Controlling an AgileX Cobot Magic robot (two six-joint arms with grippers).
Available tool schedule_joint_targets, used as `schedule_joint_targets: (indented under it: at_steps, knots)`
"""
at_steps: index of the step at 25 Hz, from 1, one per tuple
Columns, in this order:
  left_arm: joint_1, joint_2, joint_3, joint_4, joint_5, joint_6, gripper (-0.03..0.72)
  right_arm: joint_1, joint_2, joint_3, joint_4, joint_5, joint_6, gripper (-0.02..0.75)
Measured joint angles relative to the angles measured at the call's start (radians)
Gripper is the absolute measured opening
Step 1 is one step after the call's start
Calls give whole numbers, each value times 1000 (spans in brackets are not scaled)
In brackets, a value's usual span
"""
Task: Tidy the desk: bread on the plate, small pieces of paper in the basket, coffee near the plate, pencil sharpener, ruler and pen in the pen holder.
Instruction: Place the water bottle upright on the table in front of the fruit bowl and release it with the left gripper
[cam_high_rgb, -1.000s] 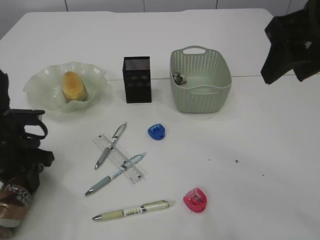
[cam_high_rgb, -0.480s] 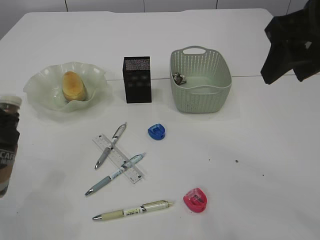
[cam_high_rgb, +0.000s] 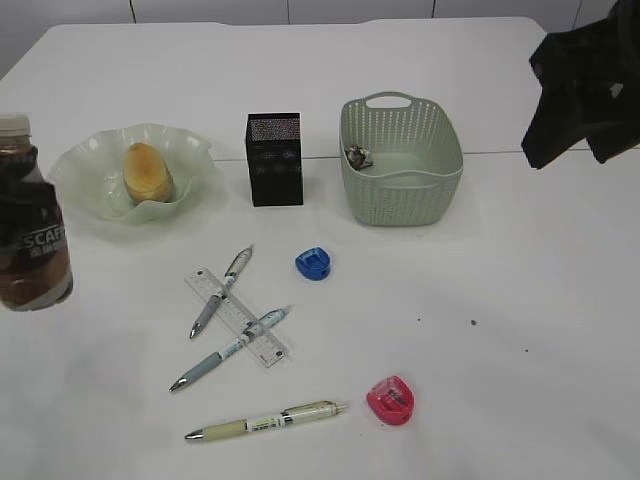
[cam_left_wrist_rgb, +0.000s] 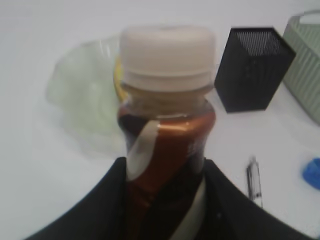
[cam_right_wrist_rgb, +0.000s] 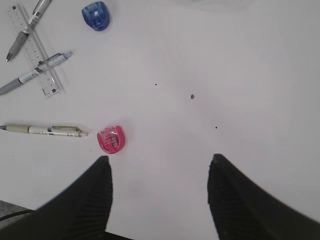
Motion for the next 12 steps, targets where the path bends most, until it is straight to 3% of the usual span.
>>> schedule_joint_targets:
  at_steps: [4, 12]
  knots:
    - [0, 141, 54, -2, -365, 14, 283, 0, 0, 0, 0, 0, 0, 444]
    - [0, 420, 55, -11, -777, 62, 283, 0, 0, 0, -18, 0, -35, 444]
